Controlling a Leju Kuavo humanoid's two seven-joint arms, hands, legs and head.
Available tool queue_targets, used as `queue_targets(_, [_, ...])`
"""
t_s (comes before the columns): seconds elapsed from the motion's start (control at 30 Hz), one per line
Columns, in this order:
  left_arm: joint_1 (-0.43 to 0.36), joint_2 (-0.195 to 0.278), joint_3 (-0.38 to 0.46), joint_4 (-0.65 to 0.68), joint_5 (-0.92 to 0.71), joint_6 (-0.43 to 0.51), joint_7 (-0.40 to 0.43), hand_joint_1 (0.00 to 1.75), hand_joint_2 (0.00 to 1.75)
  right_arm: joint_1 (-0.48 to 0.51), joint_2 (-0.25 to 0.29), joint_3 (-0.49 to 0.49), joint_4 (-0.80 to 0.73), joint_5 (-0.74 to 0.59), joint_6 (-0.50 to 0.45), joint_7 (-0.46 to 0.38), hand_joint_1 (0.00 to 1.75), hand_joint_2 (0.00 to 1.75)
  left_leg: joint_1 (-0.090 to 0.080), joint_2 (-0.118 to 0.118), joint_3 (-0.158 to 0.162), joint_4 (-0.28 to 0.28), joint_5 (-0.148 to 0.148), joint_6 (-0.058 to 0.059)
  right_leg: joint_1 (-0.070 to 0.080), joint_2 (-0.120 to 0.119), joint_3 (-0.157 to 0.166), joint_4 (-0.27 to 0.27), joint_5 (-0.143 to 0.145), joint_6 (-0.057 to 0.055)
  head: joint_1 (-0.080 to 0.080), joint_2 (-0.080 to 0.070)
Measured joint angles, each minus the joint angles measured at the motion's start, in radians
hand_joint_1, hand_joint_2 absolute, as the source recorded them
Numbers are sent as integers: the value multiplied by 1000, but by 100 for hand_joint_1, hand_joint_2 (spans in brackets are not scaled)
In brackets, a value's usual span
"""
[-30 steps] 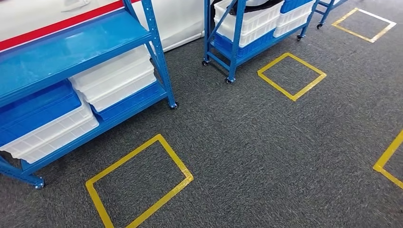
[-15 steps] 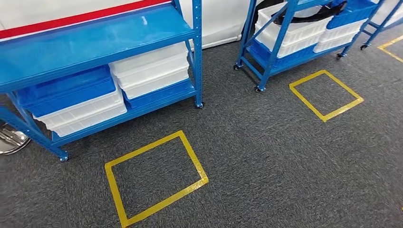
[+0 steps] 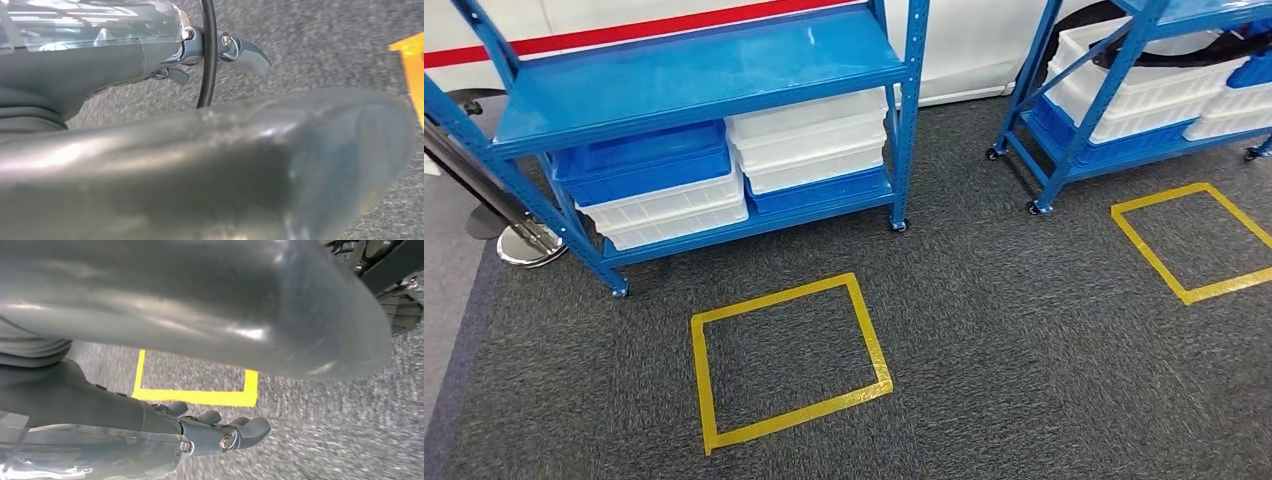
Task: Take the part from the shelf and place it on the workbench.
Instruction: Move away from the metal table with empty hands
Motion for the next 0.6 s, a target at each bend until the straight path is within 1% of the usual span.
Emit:
queue_targets(0.03, [2,0,0,0,0,-2,-2,0,0,-1,-1,0,0,0,0,0,0,0,0,6,19,-38,29,1,0,-14,4,0,-3,1,0,0])
queue_targets(0.07, [4,0,0,0,-1,-3,-3,0,0,-1,-1,0,0,0,0,0,0,0,-1,21,54,-105,68,5,0,-27,10,0,-7,3,0,0])
queue_targets(0.1, [4,0,0,0,-2,-3,-5,0,0,-1,-2,0,0,0,0,1,0,0,-5,46,89,-176,95,10,2,-39,16,0,-11,7,0,0])
queue_targets(0.13, [2,0,0,0,-3,-3,-7,0,0,-1,-2,0,0,0,1,1,0,0,-10,65,116,-231,114,18,4,-51,21,0,-15,12,0,0])
queue_targets(0.17, [1,0,0,0,-4,-3,-8,0,0,-2,-2,0,0,0,2,1,0,0,-15,78,129,-262,120,25,6,-62,24,0,-19,17,0,0])
queue_targets(0.2, [0,0,0,0,-5,-4,-10,0,0,-4,-1,0,0,0,3,1,0,0,-19,79,131,-271,116,31,7,-73,28,-1,-21,22,0,0])
queue_targets(0.23, [2,0,0,0,-5,-4,-11,0,0,-7,-1,0,0,0,4,1,0,0,-20,65,130,-273,117,37,8,-83,33,-4,-22,27,0,0])
queue_targets(0.27, [4,0,0,0,-5,-4,-12,0,0,-10,-1,0,0,0,5,1,0,0,-16,54,133,-278,120,43,7,-82,37,-5,-25,33,0,0])
queue_targets(0.3, [6,-1,0,0,-5,-4,-13,0,0,-12,-1,0,0,0,6,2,0,0,-13,42,137,-285,124,49,6,-62,38,2,-33,39,0,0])
queue_targets(0.33, [7,-2,0,0,-5,-4,-13,0,0,-12,0,0,0,0,6,3,0,0,-8,31,141,-291,129,55,5,-30,29,26,-51,43,0,0])
queue_targets(0.37, [6,-2,0,0,-5,-5,-14,0,0,-11,2,0,0,0,6,3,0,0,-4,20,143,-295,133,60,4,6,7,72,-79,45,0,0])
queue_targets(0.4, [4,-3,0,0,-5,-5,-14,0,0,-9,5,0,0,0,6,3,0,0,-4,8,143,-296,134,63,3,35,-25,134,-111,46,0,0])
queue_targets(0.43, [2,-3,0,0,-5,-5,-14,0,0,-7,9,-1,0,0,6,3,0,0,-4,-5,142,-295,135,65,3,47,-60,200,-138,46,0,0])
queue_targets(0.47, [1,-3,0,0,-6,-5,-14,0,0,-5,13,-1,0,0,6,3,0,0,-5,-19,142,-295,135,65,3,51,-89,249,-149,46,0,0])
queue_targets(0.5, [1,-3,0,0,-6,-5,-14,0,0,-4,16,-1,0,0,6,3,0,0,-5,-34,143,-294,135,64,3,53,-105,266,-139,46,0,0])
queue_targets(0.53, [1,-3,0,0,-6,-5,-14,0,0,-3,18,-1,0,0,5,3,0,0,-5,-48,145,-293,133,64,2,55,-103,246,-109,46,0,0])
queue_targets(0.57, [2,-3,0,0,-6,-6,-15,0,0,-2,19,-1,0,-1,4,3,0,0,-4,-60,148,-291,131,62,0,59,-85,192,-65,45,0,0])
queue_targets(0.6, [3,-3,0,0,-6,-8,-17,0,0,-1,20,-2,0,-3,2,2,0,0,-4,-70,148,-287,127,59,-1,67,-62,125,-25,43,0,0])
